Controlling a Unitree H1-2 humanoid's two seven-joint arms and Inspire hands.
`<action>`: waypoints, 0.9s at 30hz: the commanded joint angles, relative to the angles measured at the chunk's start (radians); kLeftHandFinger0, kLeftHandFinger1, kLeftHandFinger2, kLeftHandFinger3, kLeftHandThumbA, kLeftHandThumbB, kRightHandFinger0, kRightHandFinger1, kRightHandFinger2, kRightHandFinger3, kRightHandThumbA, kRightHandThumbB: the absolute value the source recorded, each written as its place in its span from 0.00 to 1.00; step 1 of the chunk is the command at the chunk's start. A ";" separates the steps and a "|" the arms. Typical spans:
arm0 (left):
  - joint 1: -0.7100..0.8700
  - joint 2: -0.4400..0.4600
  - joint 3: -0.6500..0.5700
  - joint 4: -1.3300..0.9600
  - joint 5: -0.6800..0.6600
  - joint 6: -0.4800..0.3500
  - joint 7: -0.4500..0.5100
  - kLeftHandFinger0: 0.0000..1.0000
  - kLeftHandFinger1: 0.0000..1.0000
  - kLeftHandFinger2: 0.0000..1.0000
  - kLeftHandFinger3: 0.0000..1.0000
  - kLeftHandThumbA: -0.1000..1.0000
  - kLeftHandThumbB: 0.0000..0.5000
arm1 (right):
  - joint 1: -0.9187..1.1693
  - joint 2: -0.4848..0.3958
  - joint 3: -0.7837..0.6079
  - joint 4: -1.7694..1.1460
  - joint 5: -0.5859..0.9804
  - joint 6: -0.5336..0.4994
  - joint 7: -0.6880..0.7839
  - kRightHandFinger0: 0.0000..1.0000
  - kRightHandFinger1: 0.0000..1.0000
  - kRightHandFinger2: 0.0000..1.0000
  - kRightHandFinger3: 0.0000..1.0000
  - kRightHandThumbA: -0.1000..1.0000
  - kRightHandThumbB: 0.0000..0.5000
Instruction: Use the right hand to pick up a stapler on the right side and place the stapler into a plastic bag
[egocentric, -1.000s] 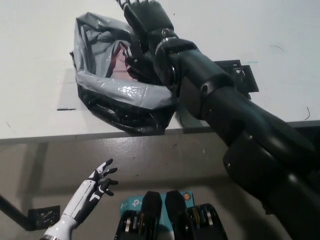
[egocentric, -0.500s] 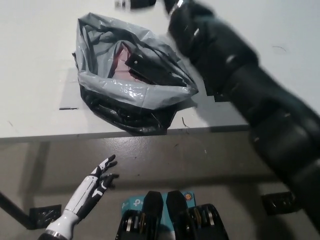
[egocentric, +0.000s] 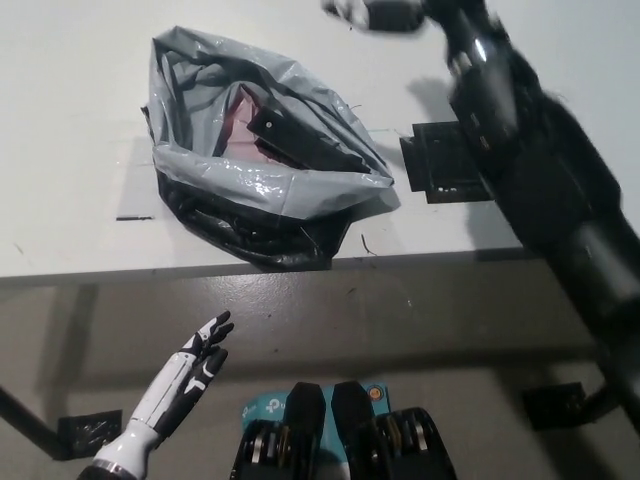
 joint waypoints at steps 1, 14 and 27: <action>-0.130 0.029 0.047 0.067 -0.138 -0.092 -0.073 1.00 1.00 1.00 1.00 1.00 1.00 | 0.632 -0.149 -0.226 -1.225 0.090 -0.121 -0.011 1.00 1.00 1.00 1.00 1.00 0.53; -0.085 0.010 0.050 0.057 -0.149 -0.101 -0.063 1.00 1.00 1.00 1.00 1.00 0.98 | 0.952 0.017 -0.062 -0.860 -0.063 -0.294 -0.141 1.00 1.00 1.00 1.00 1.00 0.71; -0.038 -0.025 0.078 0.054 -0.141 -0.137 -0.023 1.00 1.00 1.00 1.00 1.00 1.00 | 0.909 0.036 -0.090 -0.400 0.023 -0.305 -0.125 1.00 1.00 1.00 1.00 0.91 0.55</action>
